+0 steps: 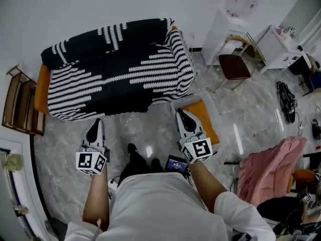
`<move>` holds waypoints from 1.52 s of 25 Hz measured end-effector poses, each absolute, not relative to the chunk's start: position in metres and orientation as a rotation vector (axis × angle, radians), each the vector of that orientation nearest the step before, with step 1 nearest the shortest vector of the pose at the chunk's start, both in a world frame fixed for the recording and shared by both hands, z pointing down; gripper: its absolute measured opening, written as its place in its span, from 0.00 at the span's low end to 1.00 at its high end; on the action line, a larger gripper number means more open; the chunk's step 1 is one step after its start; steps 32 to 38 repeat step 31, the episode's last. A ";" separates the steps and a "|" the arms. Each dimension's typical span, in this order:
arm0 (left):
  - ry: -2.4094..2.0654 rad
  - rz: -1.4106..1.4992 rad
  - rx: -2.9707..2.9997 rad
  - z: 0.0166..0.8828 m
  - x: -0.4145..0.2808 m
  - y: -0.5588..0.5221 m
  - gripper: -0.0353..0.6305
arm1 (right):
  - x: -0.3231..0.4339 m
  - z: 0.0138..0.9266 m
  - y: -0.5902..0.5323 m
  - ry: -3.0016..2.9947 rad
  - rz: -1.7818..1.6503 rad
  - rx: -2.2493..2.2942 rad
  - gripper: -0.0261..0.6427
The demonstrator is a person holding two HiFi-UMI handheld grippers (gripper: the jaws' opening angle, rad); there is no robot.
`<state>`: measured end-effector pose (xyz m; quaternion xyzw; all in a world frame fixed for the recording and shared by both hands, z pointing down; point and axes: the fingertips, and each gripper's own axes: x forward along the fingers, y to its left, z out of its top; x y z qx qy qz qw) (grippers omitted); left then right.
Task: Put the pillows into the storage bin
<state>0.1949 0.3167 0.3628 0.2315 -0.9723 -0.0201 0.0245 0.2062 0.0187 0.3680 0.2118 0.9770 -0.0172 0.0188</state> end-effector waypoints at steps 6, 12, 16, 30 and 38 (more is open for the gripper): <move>-3.004 -0.059 0.730 0.364 0.194 0.309 0.07 | 0.205 0.371 0.014 3.034 -0.060 0.658 0.10; -2.994 -0.059 0.729 0.366 0.191 0.306 0.07 | 0.202 0.372 0.014 3.040 -0.055 0.665 0.09; -2.988 -0.060 0.735 0.369 0.188 0.303 0.07 | 0.199 0.375 0.010 3.046 -0.069 0.654 0.09; -2.982 -0.046 0.751 0.366 0.184 0.295 0.07 | 0.201 0.381 0.001 3.061 -0.053 0.654 0.09; -2.980 -0.048 0.753 0.367 0.183 0.294 0.07 | 0.201 0.382 0.001 3.062 -0.051 0.655 0.09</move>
